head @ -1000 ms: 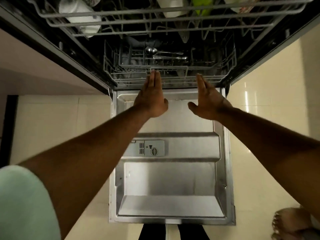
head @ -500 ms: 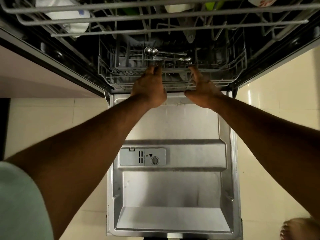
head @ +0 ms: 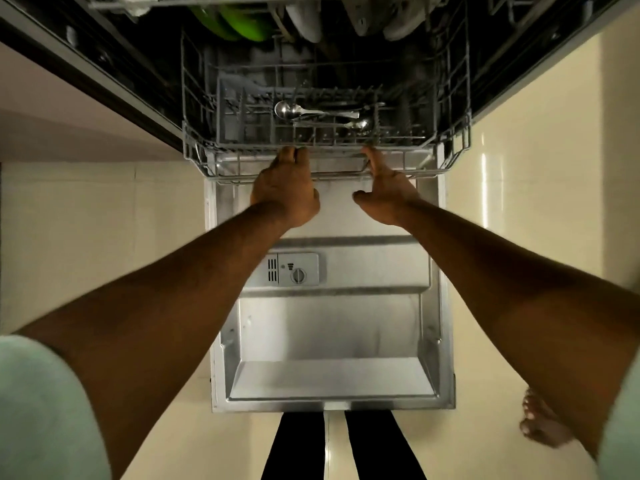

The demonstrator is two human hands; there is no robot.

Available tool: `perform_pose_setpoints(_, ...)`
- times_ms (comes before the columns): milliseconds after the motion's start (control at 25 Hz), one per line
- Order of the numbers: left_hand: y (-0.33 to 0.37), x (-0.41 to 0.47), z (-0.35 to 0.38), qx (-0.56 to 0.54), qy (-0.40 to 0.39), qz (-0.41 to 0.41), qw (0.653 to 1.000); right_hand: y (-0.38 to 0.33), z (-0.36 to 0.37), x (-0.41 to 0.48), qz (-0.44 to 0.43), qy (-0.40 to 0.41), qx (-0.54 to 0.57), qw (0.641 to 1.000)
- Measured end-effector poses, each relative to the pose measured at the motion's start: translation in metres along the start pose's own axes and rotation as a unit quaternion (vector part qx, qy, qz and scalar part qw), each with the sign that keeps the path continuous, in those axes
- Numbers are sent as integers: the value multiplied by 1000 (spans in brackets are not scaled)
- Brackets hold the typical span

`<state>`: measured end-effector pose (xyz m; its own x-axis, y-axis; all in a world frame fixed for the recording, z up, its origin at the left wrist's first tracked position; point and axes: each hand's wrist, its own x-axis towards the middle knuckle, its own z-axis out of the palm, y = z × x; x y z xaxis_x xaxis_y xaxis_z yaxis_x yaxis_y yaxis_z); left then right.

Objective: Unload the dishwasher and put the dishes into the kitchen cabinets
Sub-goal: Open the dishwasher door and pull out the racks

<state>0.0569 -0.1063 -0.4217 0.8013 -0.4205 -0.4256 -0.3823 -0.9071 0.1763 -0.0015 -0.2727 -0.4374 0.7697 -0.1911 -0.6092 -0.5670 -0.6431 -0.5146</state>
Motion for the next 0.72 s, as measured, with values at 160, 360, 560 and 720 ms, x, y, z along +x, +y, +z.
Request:
perform_pose_setpoints(160,5,-44,15,3,-25,-5,1000,12,22,-40,27,-27,14,999)
perform_pose_setpoints(360,10,-91,38,-4,-51,-14,999,27,48,-84,20,-30,17,999)
perform_pose_setpoints(560,20,-141,65,-5,-52,-37,998,44,76,-128,47,-35,18,998)
perform_pose_setpoints(720,23,-177,87,22,-82,-29,996,58,101,-163,34,-47,-4,998)
